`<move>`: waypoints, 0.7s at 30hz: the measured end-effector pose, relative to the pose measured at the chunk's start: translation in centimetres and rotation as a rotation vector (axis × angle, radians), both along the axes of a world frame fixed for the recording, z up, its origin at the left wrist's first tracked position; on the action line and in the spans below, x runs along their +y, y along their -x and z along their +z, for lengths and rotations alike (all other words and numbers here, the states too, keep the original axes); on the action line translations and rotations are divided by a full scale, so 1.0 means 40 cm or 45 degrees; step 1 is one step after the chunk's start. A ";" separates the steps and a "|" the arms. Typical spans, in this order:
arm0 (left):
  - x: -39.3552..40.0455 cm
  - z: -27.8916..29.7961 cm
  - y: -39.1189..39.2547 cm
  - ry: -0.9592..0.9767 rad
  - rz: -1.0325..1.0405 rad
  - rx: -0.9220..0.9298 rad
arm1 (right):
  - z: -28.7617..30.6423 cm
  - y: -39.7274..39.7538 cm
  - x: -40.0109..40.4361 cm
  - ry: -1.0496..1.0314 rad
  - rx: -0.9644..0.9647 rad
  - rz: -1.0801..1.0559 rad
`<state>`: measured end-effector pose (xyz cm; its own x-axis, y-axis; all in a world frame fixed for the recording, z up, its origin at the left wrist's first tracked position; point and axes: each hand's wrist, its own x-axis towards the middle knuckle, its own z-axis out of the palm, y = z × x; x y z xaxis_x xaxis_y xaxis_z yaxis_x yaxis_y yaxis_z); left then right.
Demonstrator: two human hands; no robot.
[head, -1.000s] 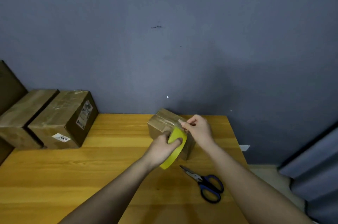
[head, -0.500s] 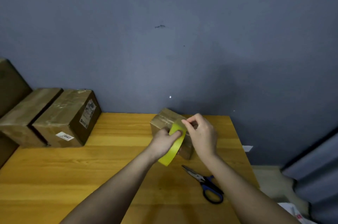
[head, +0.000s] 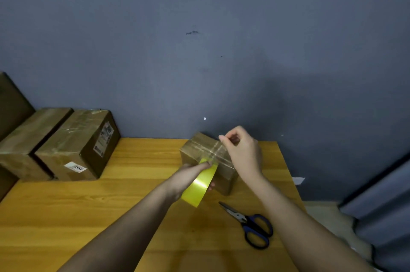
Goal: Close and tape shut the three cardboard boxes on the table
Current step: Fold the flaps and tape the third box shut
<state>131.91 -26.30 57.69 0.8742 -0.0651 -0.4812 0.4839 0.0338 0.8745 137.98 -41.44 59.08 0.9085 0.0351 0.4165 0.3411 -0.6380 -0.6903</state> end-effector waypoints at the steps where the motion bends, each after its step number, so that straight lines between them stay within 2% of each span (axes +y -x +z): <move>1: 0.003 0.003 0.011 0.032 -0.054 -0.017 | -0.001 -0.018 -0.004 -0.044 0.115 -0.019; 5: 0.002 0.014 0.047 0.063 -0.180 -0.299 | -0.016 -0.092 -0.022 -0.210 0.387 -0.075; 9: -0.004 0.009 0.036 -0.122 -0.180 -0.437 | -0.014 -0.109 -0.027 -0.099 0.391 -0.125; 11: 0.004 0.003 0.026 -0.374 -0.229 -0.486 | 0.000 -0.103 -0.027 -0.049 0.345 -0.151; 14: 0.019 -0.008 0.009 -0.914 -0.283 -0.553 | 0.022 -0.079 -0.026 0.086 0.236 -0.178; 15: 0.022 -0.006 0.006 -1.037 -0.279 -0.554 | 0.024 -0.068 -0.022 0.095 0.199 -0.184; 16: 0.021 -0.008 0.003 -1.059 -0.265 -0.536 | 0.027 -0.057 -0.016 0.083 0.163 -0.190; 17: 0.020 -0.008 0.000 -0.946 -0.229 -0.488 | 0.028 -0.047 -0.008 0.070 0.110 -0.190; 21: 0.012 -0.002 -0.001 -0.234 -0.009 -0.250 | 0.031 -0.033 0.011 0.024 -0.077 -0.151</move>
